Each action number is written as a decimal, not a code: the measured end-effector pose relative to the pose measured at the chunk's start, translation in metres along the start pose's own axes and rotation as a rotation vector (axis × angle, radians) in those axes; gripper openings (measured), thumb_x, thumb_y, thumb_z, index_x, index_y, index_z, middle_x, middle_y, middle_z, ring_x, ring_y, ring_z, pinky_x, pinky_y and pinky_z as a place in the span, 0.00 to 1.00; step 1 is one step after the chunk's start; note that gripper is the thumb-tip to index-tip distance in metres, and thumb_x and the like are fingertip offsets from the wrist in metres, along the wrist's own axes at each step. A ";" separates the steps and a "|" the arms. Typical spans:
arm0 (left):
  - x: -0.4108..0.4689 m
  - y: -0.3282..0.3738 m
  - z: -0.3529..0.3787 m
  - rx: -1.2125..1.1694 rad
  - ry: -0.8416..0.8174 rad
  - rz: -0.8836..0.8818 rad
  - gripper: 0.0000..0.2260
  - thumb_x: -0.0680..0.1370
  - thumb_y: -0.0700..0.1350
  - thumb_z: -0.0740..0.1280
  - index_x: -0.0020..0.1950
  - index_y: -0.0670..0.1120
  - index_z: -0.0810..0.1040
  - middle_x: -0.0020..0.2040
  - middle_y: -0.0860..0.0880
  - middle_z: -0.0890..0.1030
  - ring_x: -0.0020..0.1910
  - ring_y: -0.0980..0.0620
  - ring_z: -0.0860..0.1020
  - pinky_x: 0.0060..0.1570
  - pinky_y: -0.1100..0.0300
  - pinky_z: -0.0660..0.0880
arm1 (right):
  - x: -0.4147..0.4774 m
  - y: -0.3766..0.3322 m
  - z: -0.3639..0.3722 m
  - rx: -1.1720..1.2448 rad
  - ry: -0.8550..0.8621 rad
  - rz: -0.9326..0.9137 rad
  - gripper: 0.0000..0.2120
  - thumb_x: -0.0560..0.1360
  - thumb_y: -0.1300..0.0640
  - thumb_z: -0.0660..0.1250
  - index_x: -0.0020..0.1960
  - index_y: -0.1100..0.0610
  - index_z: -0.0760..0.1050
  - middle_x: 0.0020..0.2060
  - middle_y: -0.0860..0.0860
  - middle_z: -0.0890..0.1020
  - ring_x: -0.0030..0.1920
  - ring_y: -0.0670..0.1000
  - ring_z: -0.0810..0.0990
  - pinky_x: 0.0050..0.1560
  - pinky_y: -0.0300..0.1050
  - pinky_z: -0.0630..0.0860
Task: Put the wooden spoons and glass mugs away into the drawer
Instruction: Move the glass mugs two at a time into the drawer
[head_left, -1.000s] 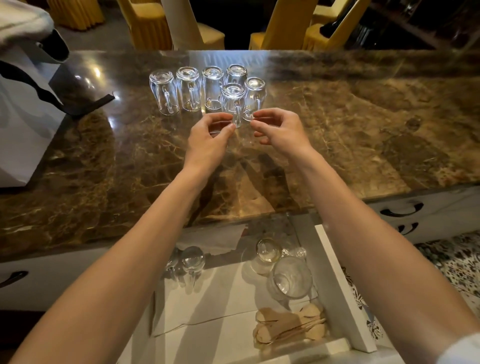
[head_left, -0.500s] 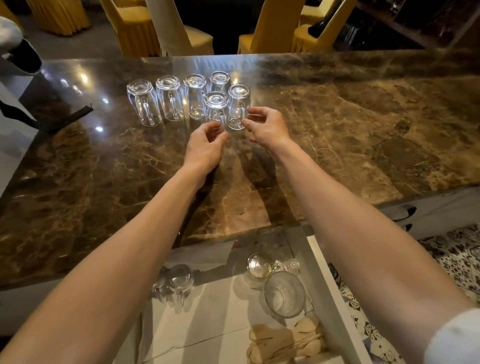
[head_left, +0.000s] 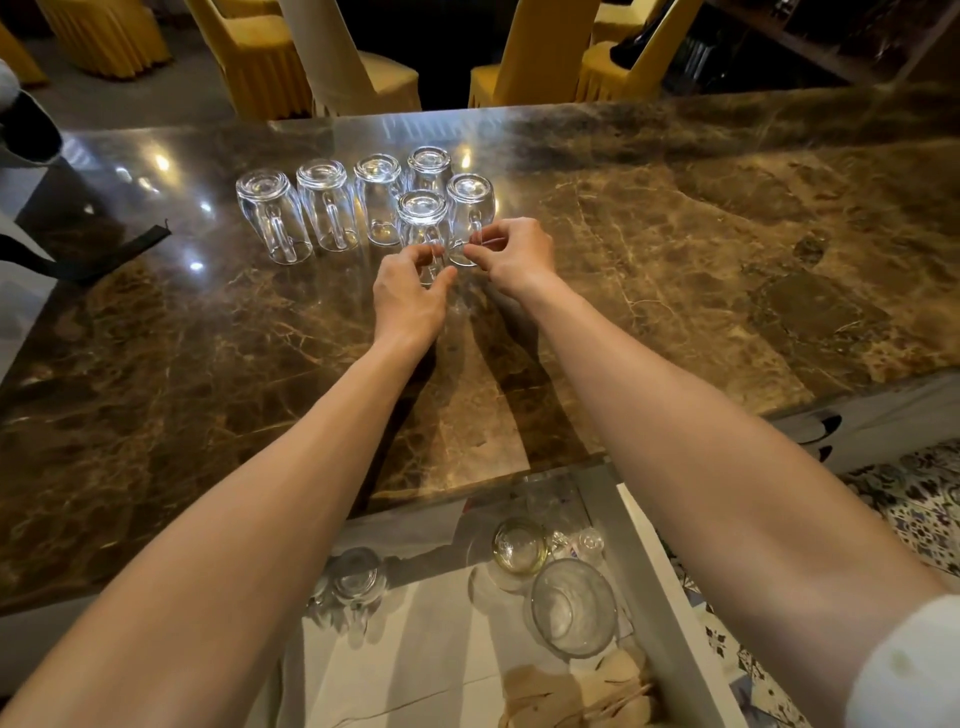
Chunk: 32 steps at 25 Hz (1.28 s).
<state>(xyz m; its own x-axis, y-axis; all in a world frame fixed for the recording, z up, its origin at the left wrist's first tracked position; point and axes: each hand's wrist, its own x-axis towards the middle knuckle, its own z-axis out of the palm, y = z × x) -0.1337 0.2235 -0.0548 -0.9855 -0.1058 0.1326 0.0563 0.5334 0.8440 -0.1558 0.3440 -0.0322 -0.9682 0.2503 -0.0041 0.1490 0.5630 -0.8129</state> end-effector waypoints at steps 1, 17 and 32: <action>0.001 0.000 0.000 0.005 0.006 -0.001 0.16 0.76 0.46 0.68 0.63 0.45 0.76 0.59 0.45 0.78 0.57 0.52 0.76 0.53 0.64 0.70 | 0.000 0.000 0.001 -0.013 0.008 0.001 0.09 0.72 0.55 0.72 0.52 0.56 0.81 0.49 0.52 0.84 0.51 0.50 0.81 0.57 0.48 0.77; -0.004 -0.002 -0.010 -0.066 0.022 0.018 0.10 0.76 0.43 0.69 0.57 0.44 0.78 0.54 0.47 0.81 0.53 0.54 0.77 0.50 0.65 0.71 | -0.013 -0.006 0.000 -0.119 0.015 -0.079 0.08 0.75 0.57 0.70 0.53 0.56 0.82 0.48 0.52 0.85 0.49 0.49 0.81 0.51 0.42 0.77; -0.054 0.011 -0.060 -0.054 -0.030 0.120 0.10 0.76 0.43 0.68 0.56 0.44 0.78 0.54 0.47 0.81 0.54 0.54 0.78 0.56 0.56 0.75 | -0.066 -0.014 -0.024 -0.022 0.023 -0.236 0.03 0.73 0.57 0.72 0.44 0.56 0.84 0.39 0.52 0.85 0.41 0.52 0.84 0.48 0.55 0.80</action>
<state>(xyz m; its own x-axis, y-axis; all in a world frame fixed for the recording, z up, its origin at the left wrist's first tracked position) -0.0704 0.1848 -0.0214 -0.9755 -0.0186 0.2192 0.1815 0.4949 0.8498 -0.0896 0.3385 -0.0066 -0.9718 0.1280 0.1978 -0.0759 0.6247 -0.7771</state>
